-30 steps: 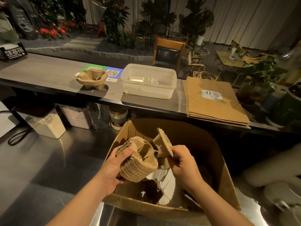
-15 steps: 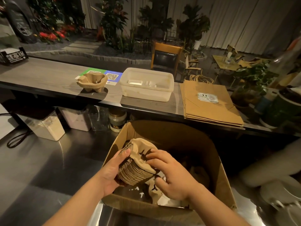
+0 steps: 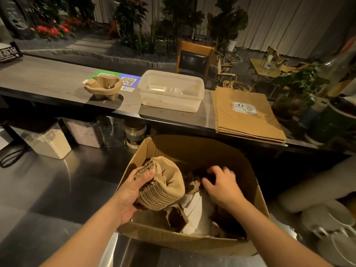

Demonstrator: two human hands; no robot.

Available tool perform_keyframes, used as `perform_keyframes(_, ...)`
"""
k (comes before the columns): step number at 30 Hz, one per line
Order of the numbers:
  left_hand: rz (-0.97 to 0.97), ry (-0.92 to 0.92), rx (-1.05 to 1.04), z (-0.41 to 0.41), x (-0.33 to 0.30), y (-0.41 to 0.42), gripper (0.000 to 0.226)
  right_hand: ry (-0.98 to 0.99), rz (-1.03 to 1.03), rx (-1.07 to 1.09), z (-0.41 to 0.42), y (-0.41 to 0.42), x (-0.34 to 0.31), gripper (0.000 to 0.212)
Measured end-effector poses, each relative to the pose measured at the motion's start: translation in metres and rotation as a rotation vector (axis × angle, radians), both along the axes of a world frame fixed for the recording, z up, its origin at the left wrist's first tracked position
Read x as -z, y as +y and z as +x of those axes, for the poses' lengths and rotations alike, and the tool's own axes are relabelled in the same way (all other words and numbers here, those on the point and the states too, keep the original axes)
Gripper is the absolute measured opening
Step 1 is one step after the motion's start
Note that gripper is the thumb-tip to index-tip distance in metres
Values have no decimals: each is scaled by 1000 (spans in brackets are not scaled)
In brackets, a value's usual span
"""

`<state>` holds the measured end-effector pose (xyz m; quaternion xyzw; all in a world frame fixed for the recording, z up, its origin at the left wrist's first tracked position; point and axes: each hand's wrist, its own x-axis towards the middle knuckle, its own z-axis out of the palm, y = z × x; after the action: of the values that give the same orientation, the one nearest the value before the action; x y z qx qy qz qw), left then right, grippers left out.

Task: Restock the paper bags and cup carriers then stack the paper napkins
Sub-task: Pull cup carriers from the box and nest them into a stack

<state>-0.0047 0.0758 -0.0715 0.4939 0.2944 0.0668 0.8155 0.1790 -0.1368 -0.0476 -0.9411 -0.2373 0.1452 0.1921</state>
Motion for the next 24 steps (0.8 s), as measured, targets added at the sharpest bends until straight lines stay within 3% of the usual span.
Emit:
perform_keyframes(2, 1, 0, 5, 0, 0, 0, 103, -3, -407, -83, 15, -20, 18, 71)
perform_keyframes(4, 2, -2, 21, 1, -1, -1, 104, 59, -660, -204, 20, -38, 32, 85)
perform_keyframes(6, 6, -3, 36, 2, -1, -1, 105, 94, -838, -315, 18, -46, 35, 67)
perform_keyframes(8, 5, 3, 38, 2, 0, 0, 107, 78, -889, -385, 16, -50, 32, 41)
perform_keyframes(11, 13, 1, 33, 2, 1, 1, 106, 54, -839, -383, 18, -52, 33, 27)
perform_keyframes(14, 17, 11, 33, 2, 0, -1, 105, 36, -803, -351, 20, -53, 35, 32)
perform_keyframes(17, 21, 22, 29, 2, 1, -1, 106, 77, -705, -302, 23, -54, 34, 80)
perform_keyframes(19, 18, 29, 25, 2, 1, 0, 106, 82, -548, -229, 25, -52, 32, 101)
perform_keyframes(24, 14, 25, 47, 1, 1, -1, 103, 200, -33, 0, 21, -44, 21, 95)
